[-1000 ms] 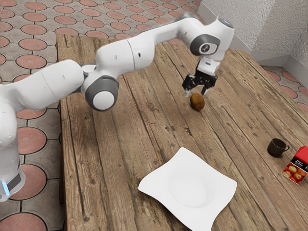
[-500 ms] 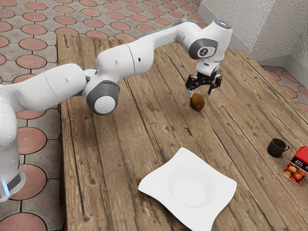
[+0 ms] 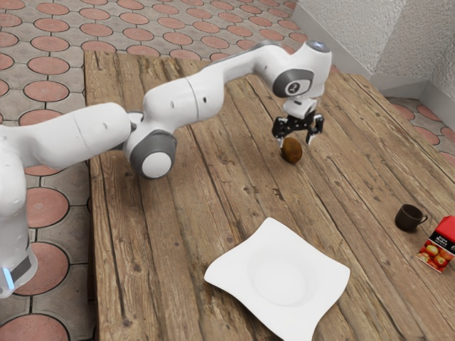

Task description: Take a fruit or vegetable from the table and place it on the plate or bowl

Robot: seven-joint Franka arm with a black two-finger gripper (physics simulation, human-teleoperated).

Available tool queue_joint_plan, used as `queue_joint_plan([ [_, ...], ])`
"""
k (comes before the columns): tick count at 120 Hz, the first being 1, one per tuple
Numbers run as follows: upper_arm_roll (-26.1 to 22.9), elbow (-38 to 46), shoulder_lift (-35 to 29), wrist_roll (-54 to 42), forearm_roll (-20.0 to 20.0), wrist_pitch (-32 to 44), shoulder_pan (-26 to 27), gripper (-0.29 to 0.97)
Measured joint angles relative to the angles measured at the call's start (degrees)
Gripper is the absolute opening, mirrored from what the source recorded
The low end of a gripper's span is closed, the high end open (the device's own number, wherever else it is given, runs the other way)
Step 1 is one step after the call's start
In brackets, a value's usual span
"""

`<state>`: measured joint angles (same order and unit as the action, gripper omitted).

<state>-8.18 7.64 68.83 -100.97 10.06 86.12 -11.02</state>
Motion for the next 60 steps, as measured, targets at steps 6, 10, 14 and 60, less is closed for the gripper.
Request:
queue_joint_plan([
  [6, 0.0, -0.1, 0.2, -0.2, 0.0, 0.1, -0.2, 0.68],
  [10, 0.0, -0.1, 0.4, -0.4, 0.0, 0.1, -0.4, 0.68],
  [14, 0.0, -0.1, 0.5, -0.5, 0.0, 0.2, -0.4, 0.68],
  [60, -0.1, -0.1, 1.6, -1.3, 0.0, 1.2, -0.4, 0.68],
])
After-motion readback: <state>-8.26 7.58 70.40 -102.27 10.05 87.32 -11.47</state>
